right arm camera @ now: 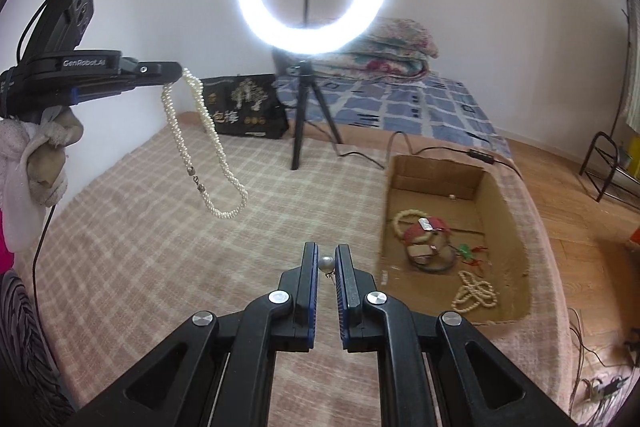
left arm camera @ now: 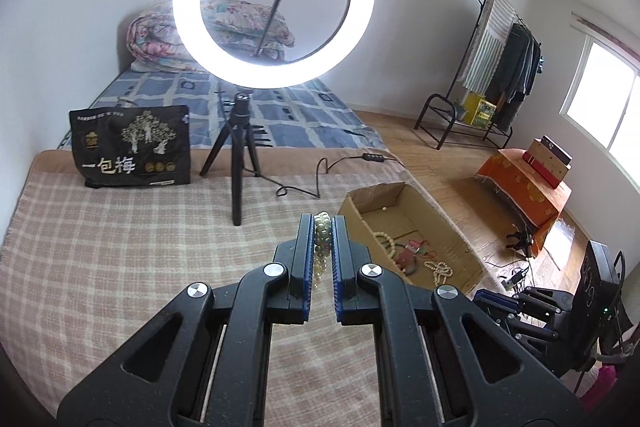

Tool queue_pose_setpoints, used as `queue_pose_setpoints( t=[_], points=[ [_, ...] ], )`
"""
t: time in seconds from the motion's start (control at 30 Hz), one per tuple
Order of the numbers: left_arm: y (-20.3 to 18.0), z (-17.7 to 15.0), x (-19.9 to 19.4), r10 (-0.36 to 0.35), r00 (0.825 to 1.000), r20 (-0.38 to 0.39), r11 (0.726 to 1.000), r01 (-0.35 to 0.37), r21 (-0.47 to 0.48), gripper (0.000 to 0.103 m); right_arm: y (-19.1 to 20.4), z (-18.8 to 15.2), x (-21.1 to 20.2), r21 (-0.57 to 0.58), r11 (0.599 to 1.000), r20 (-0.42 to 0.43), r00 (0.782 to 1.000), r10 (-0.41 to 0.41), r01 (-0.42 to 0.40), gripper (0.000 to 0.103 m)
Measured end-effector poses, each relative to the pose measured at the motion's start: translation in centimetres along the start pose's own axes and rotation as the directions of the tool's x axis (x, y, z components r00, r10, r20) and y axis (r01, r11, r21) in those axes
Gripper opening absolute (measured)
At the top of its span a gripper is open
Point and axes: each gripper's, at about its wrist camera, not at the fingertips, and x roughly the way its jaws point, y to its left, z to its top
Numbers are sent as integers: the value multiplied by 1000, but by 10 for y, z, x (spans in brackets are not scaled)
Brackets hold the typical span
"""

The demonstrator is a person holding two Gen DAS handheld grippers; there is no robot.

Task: Organize jewelry
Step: 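Lift necklace with left tool while right tool carries earring over box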

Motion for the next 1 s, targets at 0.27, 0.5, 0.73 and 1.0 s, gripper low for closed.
queue_pose_setpoints(
  t=[0.27, 0.5, 0.73, 1.0],
  points=[
    [-39, 24, 28, -46, 999, 8, 999, 46, 21, 6, -53, 2, -9, 105, 993, 19, 998, -61, 58, 6],
    [-73, 45, 56, -86, 996, 9, 995, 85, 45, 6, -79, 2, -6, 134, 987, 11, 996, -88, 86, 6],
    [-95, 60, 87, -100, 995, 2, 993, 100, 60, 6, -90, -3, 9, 139, 987, -19, 996, -84, 86, 6],
    [-115, 79, 119, -107, 994, -2, 992, 107, 71, 6, -94, -2, 22, 143, 987, -39, 997, -65, 70, 6]
  ],
)
